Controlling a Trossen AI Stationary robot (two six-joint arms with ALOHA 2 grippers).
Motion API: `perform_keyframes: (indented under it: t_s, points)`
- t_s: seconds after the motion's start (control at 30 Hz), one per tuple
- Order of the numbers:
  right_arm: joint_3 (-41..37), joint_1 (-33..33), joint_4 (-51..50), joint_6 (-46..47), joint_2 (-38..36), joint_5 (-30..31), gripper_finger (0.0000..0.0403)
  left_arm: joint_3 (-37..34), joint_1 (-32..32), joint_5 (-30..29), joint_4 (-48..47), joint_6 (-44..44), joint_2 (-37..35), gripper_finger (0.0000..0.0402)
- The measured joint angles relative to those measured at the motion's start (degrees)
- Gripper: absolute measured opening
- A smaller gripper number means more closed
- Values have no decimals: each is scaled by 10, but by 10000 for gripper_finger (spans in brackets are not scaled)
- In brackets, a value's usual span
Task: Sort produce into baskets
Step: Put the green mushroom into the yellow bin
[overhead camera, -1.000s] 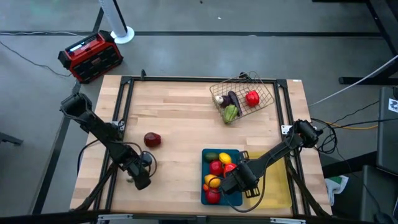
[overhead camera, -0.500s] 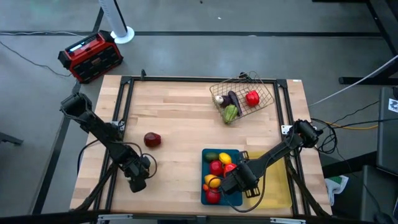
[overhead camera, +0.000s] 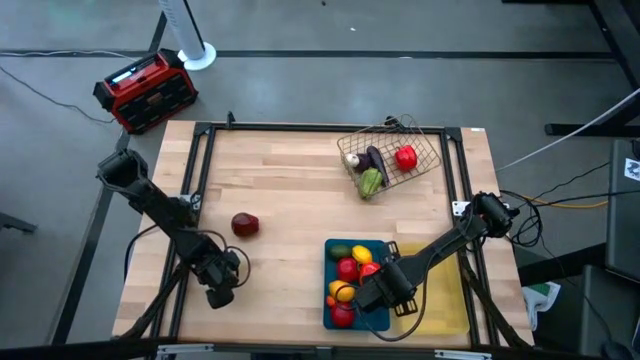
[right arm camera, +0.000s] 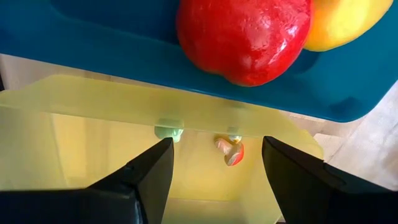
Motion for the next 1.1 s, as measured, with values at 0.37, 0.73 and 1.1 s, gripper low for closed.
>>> perform_keyframes:
  t_s: [0.37,0.73,1.1]
  points:
    - [0,0,0,0,0,0,241,0,-34,-42,-12,-43,0,201]
    - [0,1,-15,0,0,0,241,0,-35,-47,-11,-41,0,134]
    - [0,1,-57,0,-52,127,241,0,-31,-46,27,-52,0,64]
